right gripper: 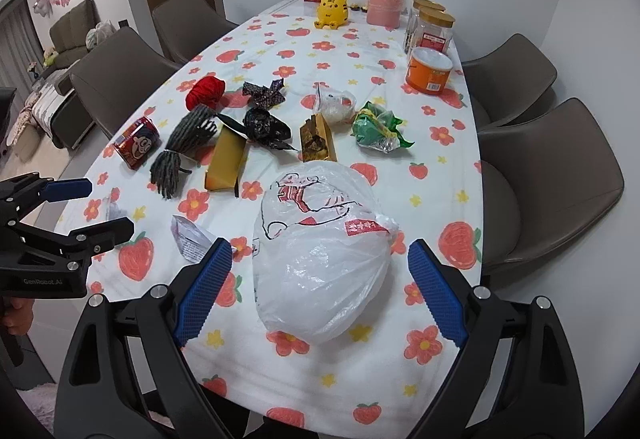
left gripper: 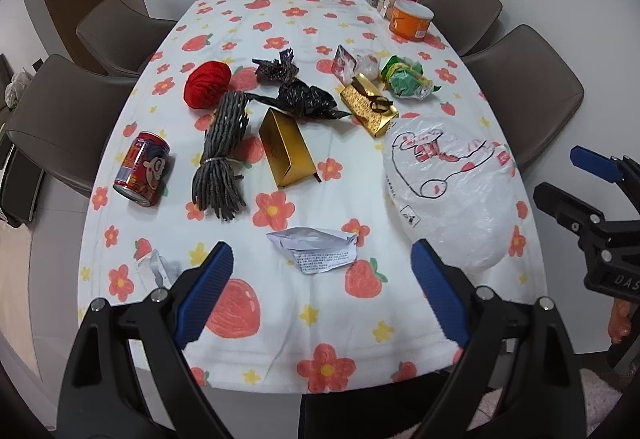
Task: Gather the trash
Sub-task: 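Grasp the white plastic bag with the right tool while the left tool grasps the paper wrapper, then carry both items to the grey bin and open both tools to drop them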
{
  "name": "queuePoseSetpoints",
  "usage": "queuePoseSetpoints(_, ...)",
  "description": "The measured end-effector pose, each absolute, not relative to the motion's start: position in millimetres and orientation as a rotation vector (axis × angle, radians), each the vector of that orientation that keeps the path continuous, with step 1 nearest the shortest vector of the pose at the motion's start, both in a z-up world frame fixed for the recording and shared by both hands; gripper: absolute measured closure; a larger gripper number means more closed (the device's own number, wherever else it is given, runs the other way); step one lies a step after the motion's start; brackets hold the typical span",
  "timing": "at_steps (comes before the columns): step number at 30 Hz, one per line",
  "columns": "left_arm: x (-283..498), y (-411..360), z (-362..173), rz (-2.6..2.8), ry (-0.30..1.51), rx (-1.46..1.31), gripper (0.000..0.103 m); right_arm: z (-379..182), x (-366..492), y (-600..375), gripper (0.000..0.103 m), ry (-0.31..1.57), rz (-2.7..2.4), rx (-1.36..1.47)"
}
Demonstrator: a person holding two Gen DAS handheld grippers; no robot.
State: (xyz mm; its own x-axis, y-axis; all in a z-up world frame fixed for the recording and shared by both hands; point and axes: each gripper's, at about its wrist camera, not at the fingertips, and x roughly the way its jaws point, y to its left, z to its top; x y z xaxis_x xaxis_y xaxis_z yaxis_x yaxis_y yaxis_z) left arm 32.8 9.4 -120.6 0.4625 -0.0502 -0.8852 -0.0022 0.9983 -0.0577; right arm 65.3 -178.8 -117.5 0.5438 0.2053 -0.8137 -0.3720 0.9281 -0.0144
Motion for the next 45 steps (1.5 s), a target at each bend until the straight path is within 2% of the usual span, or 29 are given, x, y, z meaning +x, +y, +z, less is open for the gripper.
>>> queuePoseSetpoints(8, 73, 24, -212, -0.067, 1.15, -0.035, 0.015, -170, 91, -176, 0.016, 0.981, 0.314, -0.216)
queuePoseSetpoints(11, 84, 26, -238, -0.087, 1.166, -0.004, 0.024, -184, 99, -177, 0.016, 1.0, 0.305, -0.217)
queuePoseSetpoints(13, 90, 25, -252, -0.113, 1.183, 0.019, 0.036, -193, 103, -177, 0.016, 1.014, 0.293, -0.217)
queuePoseSetpoints(14, 92, 24, -259, -0.126, 1.192, 0.037, 0.038, -196, 105, -177, 0.016, 1.021, 0.292, -0.211)
queuePoseSetpoints(18, 92, 13, -275, -0.181, 1.189, 0.126, 0.04, -205, 107, -177, 0.017, 1.05, 0.294, -0.176)
queuePoseSetpoints(20, 91, 11, -275, -0.207, 1.172, 0.14, 0.04, -209, 107, -174, 0.023, 1.064, 0.308, -0.166)
queuePoseSetpoints(21, 91, 10, -275, -0.215, 1.168, 0.141, 0.042, -209, 107, -173, 0.032, 1.067, 0.315, -0.166)
queuePoseSetpoints(23, 91, 7, -274, -0.233, 1.157, 0.156, 0.048, -209, 105, -169, 0.042, 1.066, 0.323, -0.172)
queuePoseSetpoints(24, 91, 6, -274, -0.241, 1.153, 0.163, 0.053, -208, 104, -168, 0.05, 1.065, 0.327, -0.174)
queuePoseSetpoints(25, 91, 5, -273, -0.252, 1.15, 0.165, 0.066, -207, 104, -168, 0.055, 1.061, 0.327, -0.171)
queuePoseSetpoints(26, 92, 5, -271, -0.265, 1.147, 0.166, 0.068, -205, 103, -167, 0.058, 1.059, 0.327, -0.164)
queuePoseSetpoints(29, 91, 0, -265, -0.315, 1.138, 0.168, 0.085, -199, 101, -169, 0.067, 1.048, 0.325, -0.131)
queuePoseSetpoints(38, 89, -24, -240, -0.432, 1.094, 0.185, 0.086, -176, 85, -187, 0.069, 1.014, 0.26, -0.068)
queuePoseSetpoints(45, 95, -56, -215, -0.564, 1.05, 0.226, 0.086, -151, 64, -237, 0.069, 0.964, 0.094, 0.03)
